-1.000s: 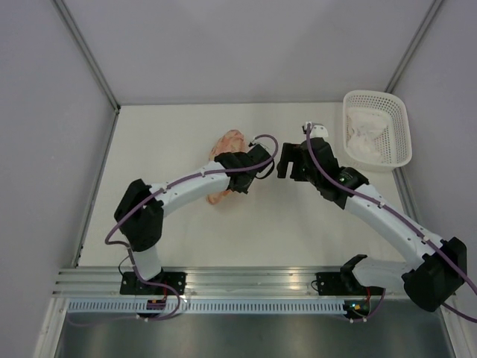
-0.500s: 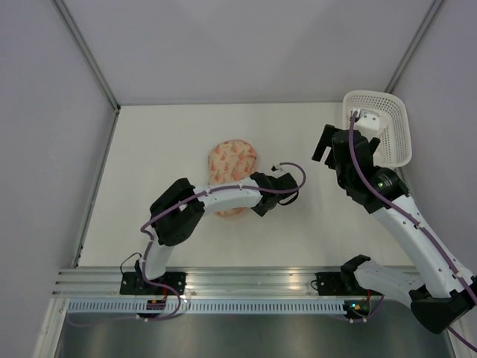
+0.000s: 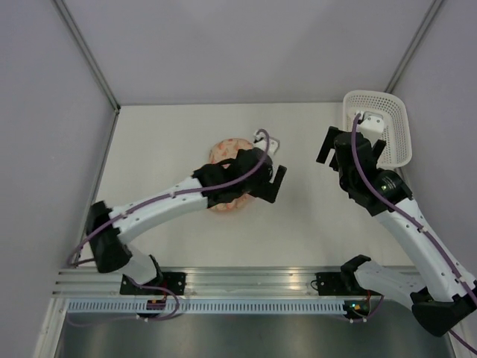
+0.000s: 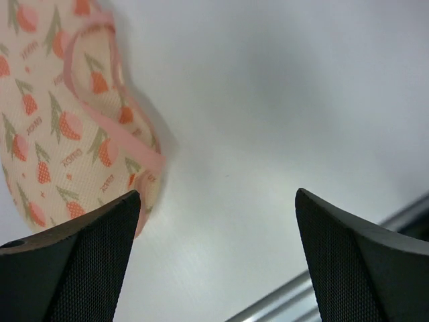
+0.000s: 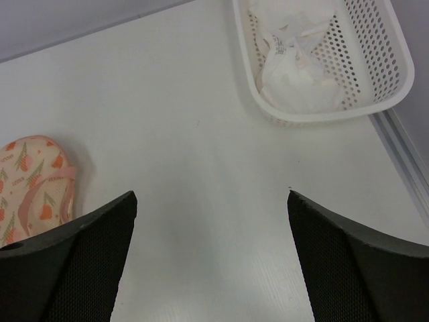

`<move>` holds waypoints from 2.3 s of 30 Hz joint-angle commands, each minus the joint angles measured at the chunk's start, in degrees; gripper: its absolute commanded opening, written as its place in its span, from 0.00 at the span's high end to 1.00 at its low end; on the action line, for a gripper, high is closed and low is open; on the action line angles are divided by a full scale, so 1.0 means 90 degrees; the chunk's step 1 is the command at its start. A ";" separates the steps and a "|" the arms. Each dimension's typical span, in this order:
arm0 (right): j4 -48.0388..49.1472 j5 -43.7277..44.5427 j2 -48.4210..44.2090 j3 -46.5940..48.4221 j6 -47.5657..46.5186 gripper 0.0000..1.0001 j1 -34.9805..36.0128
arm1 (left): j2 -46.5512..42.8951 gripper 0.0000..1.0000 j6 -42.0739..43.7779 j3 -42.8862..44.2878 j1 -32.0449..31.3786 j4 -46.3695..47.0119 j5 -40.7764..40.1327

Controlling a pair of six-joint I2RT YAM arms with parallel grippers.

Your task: Unzip the laundry bag and remove the bra

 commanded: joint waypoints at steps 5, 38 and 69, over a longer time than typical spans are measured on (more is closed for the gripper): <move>0.0412 -0.0820 -0.0289 -0.0500 -0.0051 0.02 -0.0060 | -0.3126 0.00 -0.1629 -0.2601 0.2232 0.3300 0.2941; 0.7954 -0.7905 0.5403 -0.1441 0.2451 1.00 0.0819 | -0.5386 0.01 -0.2519 -0.4957 0.4612 0.3285 0.3490; 0.1995 -0.3997 0.4887 -0.0805 -0.0754 0.99 0.0077 | -0.1668 0.05 -0.2304 -0.5212 0.4583 0.6349 0.5791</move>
